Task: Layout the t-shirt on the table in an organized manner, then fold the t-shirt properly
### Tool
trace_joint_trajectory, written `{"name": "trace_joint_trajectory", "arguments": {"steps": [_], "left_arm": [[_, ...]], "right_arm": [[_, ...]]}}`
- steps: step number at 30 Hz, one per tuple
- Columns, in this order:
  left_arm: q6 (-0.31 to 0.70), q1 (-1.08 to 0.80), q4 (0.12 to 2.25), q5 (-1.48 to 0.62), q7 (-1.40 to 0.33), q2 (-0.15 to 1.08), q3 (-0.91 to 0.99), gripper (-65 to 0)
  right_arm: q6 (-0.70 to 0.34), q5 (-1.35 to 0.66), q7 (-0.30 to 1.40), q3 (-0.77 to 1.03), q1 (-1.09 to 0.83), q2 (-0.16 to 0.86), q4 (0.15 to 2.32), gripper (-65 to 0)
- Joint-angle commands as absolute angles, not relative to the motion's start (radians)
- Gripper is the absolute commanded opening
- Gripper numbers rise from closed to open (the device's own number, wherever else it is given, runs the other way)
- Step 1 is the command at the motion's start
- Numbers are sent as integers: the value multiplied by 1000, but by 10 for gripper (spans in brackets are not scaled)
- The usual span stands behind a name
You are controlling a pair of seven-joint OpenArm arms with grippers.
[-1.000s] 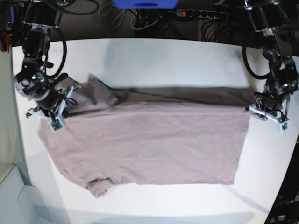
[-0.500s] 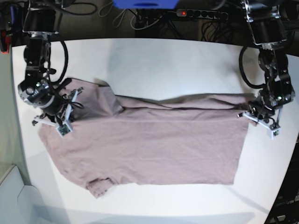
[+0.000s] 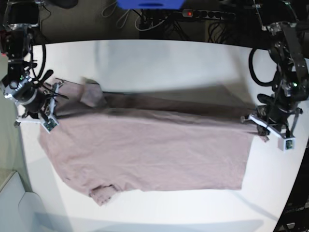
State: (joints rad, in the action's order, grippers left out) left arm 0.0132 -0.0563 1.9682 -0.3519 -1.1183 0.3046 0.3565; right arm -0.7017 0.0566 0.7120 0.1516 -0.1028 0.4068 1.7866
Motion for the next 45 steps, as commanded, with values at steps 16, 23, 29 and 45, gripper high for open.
{"name": "trace_joint_trajectory", "arguments": {"steps": [16, 23, 29, 45], "left_arm": [[7, -225, 2002, -349, -1171, 337, 363, -647], [7, -292, 2005, -349, -1171, 354, 363, -647], [7, -338, 2005, -417, -1173, 395, 361, -647], [7, -366, 2002, -542, -1264, 449, 360, -648]], "right_arm": [[-698, 48, 697, 165, -288, 490, 1954, -650], [-698, 45, 697, 157, -364, 536, 1954, -650], [-698, 45, 697, 159, -389, 542, 1954, -650], [-698, 47, 697, 97, -441, 553, 1954, -650]]}}
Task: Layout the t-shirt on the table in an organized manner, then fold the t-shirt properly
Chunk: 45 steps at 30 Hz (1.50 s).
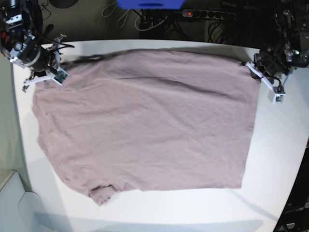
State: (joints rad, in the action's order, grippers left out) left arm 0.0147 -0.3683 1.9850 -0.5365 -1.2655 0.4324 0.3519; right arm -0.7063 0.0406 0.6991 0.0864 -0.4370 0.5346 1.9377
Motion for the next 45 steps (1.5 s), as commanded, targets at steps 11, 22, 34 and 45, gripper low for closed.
{"name": "trace_joint_trajectory", "arguments": {"steps": [11, 22, 34, 45], "left_arm": [[7, -262, 2000, -542, -1262, 426, 456, -648], [7, -154, 1994, -542, -1273, 417, 536, -648], [7, -171, 1980, -542, -1273, 410, 535, -648], [7, -285, 1982, -542, -1273, 444, 417, -648]], "right_arm": [[-698, 48, 699, 111, -349, 529, 1956, -650], [-698, 47, 697, 134, -346, 513, 1963, -650], [-698, 47, 697, 140, -300, 530, 1979, -650], [-698, 47, 727, 116, -389, 562, 2009, -650]]}}
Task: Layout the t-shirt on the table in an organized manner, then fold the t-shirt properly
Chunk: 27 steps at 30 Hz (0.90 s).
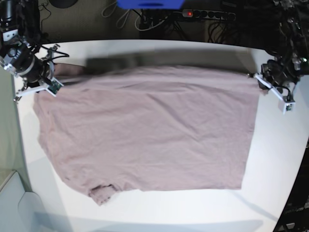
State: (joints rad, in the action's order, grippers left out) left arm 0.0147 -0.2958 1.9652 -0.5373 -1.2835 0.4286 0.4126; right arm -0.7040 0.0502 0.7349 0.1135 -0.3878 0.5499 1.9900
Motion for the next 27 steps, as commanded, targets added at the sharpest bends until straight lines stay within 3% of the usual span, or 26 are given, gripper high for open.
{"name": "trace_joint_trajectory", "arguments": {"steps": [1, 8, 27], "left_arm": [[7, -286, 1982, -542, -1273, 444, 410, -648], [7, -275, 1974, -542, -1328, 449, 407, -648], [7, -278, 1974, -530, -1334, 484, 354, -648]], "right_arm": [[-698, 47, 727, 101, -403, 564, 2011, -650], [-698, 48, 727, -73, -501, 677, 2011, -650], [-698, 48, 727, -81, -507, 677, 2011, -650]]}}
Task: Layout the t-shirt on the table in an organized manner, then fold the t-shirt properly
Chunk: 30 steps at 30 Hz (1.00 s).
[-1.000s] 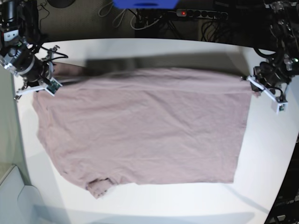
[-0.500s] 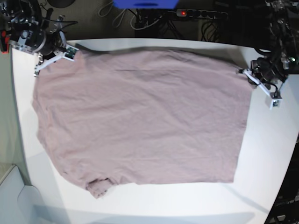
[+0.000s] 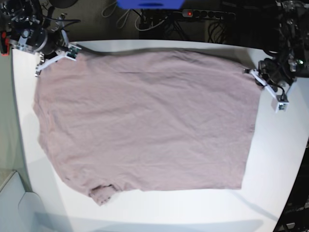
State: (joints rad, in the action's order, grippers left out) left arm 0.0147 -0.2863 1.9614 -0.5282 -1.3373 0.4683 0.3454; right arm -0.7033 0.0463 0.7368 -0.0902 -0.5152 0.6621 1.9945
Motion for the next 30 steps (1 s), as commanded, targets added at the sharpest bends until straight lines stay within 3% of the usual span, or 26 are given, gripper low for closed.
{"name": "trace_joint_trajectory", "arguments": {"steps": [1, 13, 24, 30], "left_arm": [[7, -275, 1974, -530, -1334, 484, 355, -648], [7, -203, 1867, -541, -1325, 475, 469, -648], [7, -122, 1724, -541, -1268, 472, 467, -648], [7, -56, 1607, -541, -1253, 470, 467, -648]], "right_arm": [[-698, 48, 727, -81, -501, 677, 2011, -650], [-698, 48, 728, 31, -421, 656, 2003, -650], [-698, 48, 728, 21, -285, 605, 1913, -650], [-698, 48, 728, -70, -174, 605, 1782, -650]]}}
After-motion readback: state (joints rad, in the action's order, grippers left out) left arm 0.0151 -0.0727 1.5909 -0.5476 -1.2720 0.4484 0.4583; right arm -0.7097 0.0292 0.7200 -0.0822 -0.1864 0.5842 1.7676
